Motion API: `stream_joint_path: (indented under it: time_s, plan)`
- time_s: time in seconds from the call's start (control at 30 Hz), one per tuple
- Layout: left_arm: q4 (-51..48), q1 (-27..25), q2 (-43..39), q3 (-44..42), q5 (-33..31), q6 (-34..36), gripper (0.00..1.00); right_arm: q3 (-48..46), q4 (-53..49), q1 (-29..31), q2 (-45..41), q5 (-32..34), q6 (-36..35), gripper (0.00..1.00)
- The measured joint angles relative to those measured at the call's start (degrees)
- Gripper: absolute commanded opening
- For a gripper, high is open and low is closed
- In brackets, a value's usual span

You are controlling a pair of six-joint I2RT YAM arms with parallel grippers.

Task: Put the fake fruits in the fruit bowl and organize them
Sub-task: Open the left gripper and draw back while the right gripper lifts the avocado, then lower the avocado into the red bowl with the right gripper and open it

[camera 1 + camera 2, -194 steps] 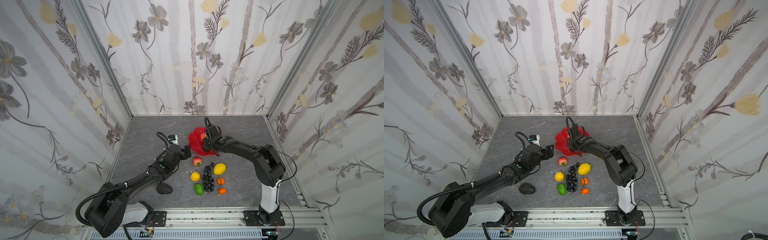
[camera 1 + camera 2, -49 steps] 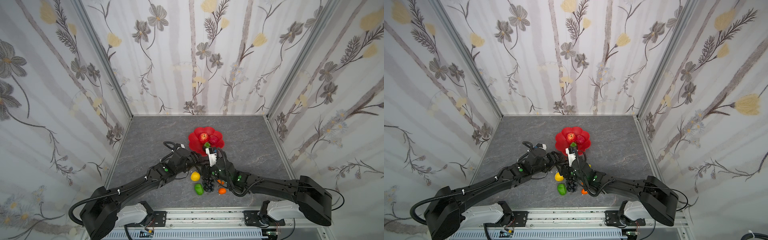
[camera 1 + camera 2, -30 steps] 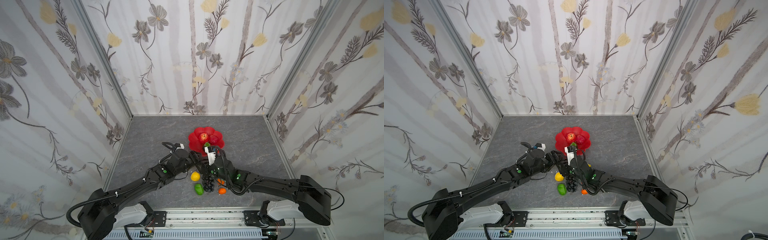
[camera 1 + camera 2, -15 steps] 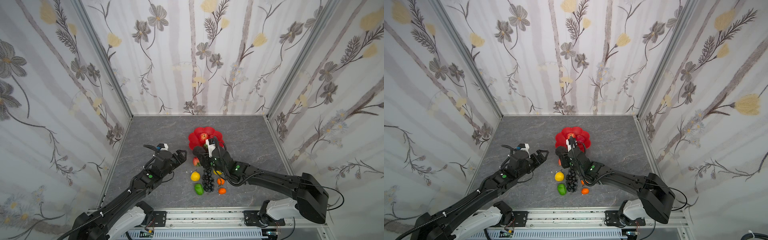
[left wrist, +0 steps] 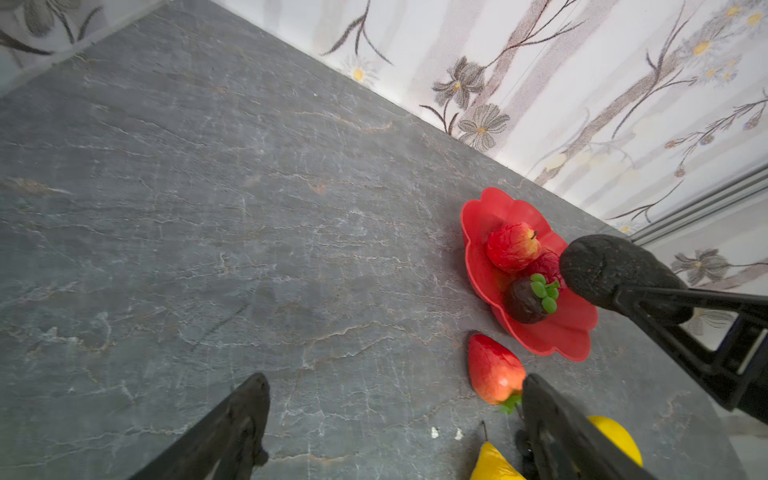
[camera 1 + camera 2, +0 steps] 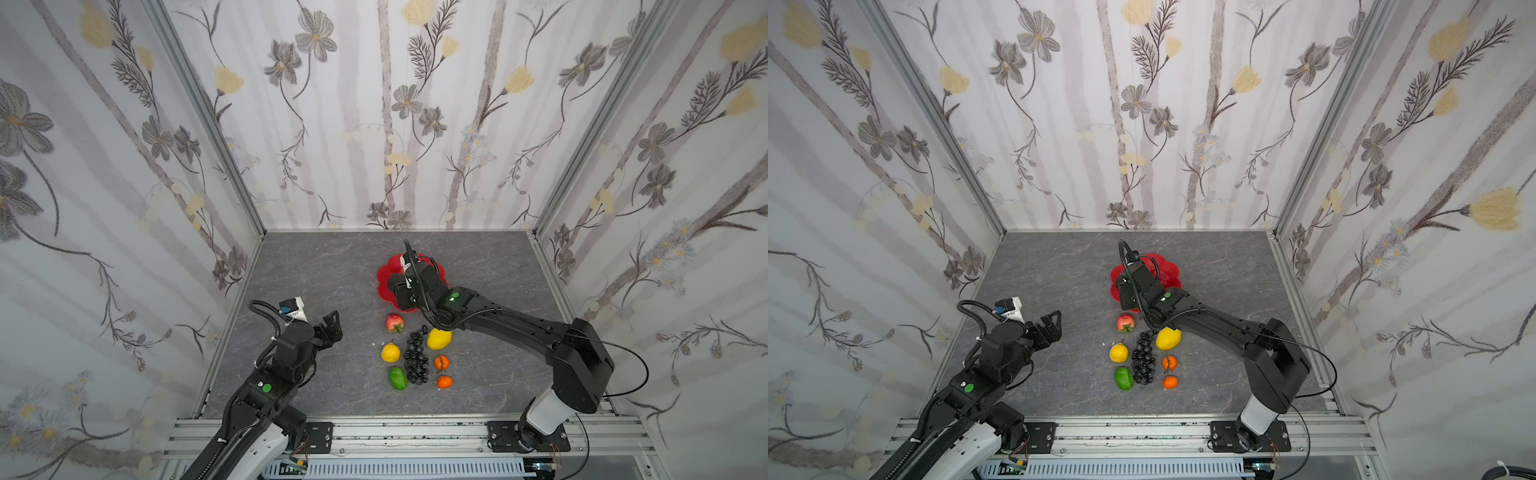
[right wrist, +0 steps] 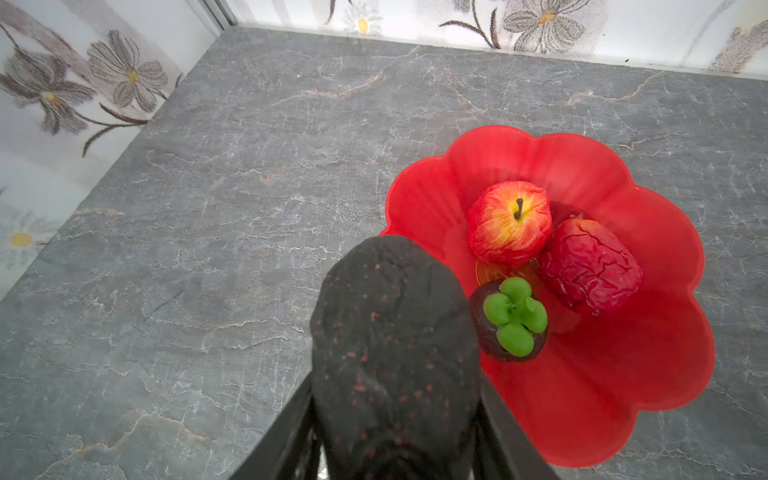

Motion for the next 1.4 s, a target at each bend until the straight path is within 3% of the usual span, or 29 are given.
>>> stream_joint_path:
  time_s: [0.3, 0.53, 1.4]
  plan:
    - [2.6, 0.0, -5.8, -8.3, -2.5, 5.9, 0.97, 13.7, -8.8, -0.7, 10.3, 1.0, -1.7, 0.43]
    - [3.1, 0.0, -11.5, -10.1, -4.3, 8.5, 0.97, 21.8, -15.0, -1.4, 16.8, 2.0, -1.6, 0.43]
    - [3.1, 0.0, -12.1, -10.5, -4.5, 9.0, 0.97, 34.9, -28.1, -2.7, 29.3, 3.6, 0.5, 0.45]
